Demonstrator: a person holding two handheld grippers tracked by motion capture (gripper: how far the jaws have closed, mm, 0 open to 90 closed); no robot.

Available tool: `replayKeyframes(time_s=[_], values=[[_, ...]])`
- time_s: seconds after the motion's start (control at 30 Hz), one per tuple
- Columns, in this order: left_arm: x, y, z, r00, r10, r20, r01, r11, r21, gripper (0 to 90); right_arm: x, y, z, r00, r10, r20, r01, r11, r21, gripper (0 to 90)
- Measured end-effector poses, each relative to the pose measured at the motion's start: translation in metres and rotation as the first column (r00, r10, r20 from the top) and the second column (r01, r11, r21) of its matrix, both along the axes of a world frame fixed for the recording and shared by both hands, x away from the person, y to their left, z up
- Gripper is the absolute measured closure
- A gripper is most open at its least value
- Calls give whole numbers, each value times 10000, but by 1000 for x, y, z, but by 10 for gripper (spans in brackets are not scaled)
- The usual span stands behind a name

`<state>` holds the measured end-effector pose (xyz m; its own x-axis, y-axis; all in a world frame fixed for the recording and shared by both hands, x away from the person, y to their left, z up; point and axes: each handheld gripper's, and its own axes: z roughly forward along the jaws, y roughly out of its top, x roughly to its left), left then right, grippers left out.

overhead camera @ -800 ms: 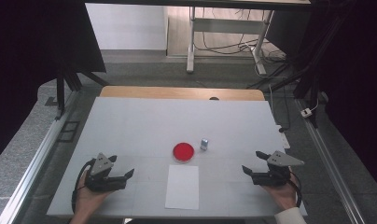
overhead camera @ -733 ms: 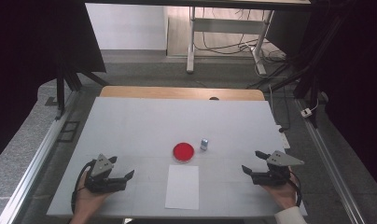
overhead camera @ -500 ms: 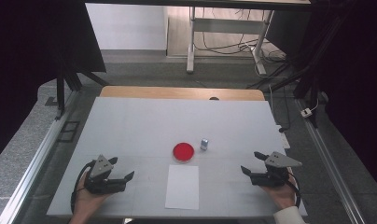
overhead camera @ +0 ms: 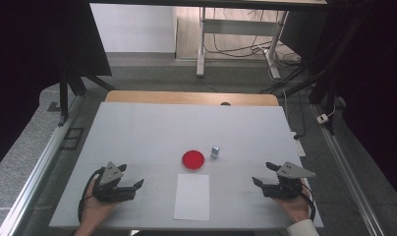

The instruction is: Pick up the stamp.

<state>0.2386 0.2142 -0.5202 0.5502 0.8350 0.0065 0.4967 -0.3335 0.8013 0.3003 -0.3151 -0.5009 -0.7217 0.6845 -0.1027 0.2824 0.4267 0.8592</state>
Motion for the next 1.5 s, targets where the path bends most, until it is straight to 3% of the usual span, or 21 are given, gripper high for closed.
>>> replayKeyframes(time_s=[0.53,0.77,1.27,1.5], values=[[4,-1,0,9999,9,121,-11,9999,146,195,1,8,1,10000,19,-56,-18,10000,41,235],[5,-2,0,10000,-49,75,47,9998,188,195,7,14,10,9999,128,-66,-125,9993,358,242],[5,-3,-2,9998,95,172,-101,9993,369,195,19,26,29,9996,275,-32,-274,9990,361,249],[7,-3,-3,9999,17,138,-23,9992,395,196,25,37,34,9988,422,-231,-416,9988,263,256]])
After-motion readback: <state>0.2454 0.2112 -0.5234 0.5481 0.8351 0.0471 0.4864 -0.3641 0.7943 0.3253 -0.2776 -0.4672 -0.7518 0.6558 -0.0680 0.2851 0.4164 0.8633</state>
